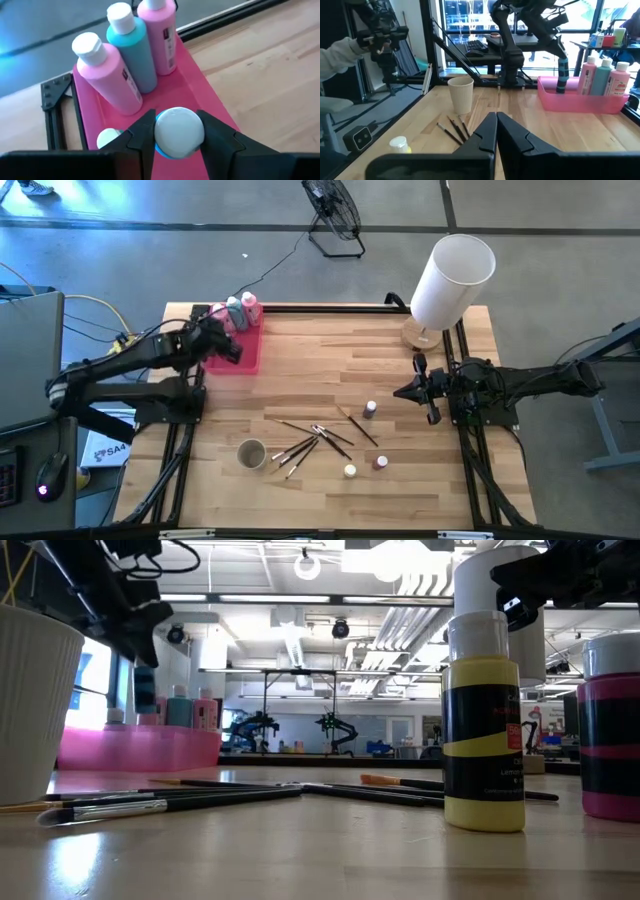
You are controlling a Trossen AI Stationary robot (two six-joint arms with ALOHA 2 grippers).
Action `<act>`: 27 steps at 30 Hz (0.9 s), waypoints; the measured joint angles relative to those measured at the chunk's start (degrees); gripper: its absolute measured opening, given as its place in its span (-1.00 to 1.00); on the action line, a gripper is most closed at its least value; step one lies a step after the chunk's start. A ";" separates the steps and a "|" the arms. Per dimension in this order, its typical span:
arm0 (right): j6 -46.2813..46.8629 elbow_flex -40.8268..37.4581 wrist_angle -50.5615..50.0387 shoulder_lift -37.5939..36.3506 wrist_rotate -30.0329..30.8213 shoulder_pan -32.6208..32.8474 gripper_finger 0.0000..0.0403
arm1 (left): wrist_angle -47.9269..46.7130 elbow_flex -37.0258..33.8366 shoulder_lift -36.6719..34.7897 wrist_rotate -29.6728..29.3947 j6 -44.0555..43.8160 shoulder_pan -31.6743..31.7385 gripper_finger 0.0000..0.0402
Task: Pick & Place Paint Supplies
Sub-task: Put the small light blue paint bottle into the pink bin
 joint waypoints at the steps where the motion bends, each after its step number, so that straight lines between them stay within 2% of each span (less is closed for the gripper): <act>1: 0.00 0.00 0.01 -0.02 0.00 0.00 -0.98 | 0.62 0.00 0.00 1.18 0.81 1.60 -0.40; 9: 0.04 0.00 0.00 0.00 0.00 0.00 -0.98 | 7.10 0.02 3.16 10.25 4.01 12.22 -0.40; 18: 0.06 0.00 -0.14 0.00 0.02 0.00 -0.98 | 7.47 0.07 10.47 16.43 4.18 18.08 -0.41; 22: 0.07 0.00 -0.17 -0.01 0.02 0.00 -0.98 | 7.36 0.07 12.58 17.54 4.02 18.75 -0.41; 27: 0.07 0.00 -0.22 0.00 0.02 0.00 -0.98 | 7.25 0.07 13.25 15.32 2.54 18.62 -0.41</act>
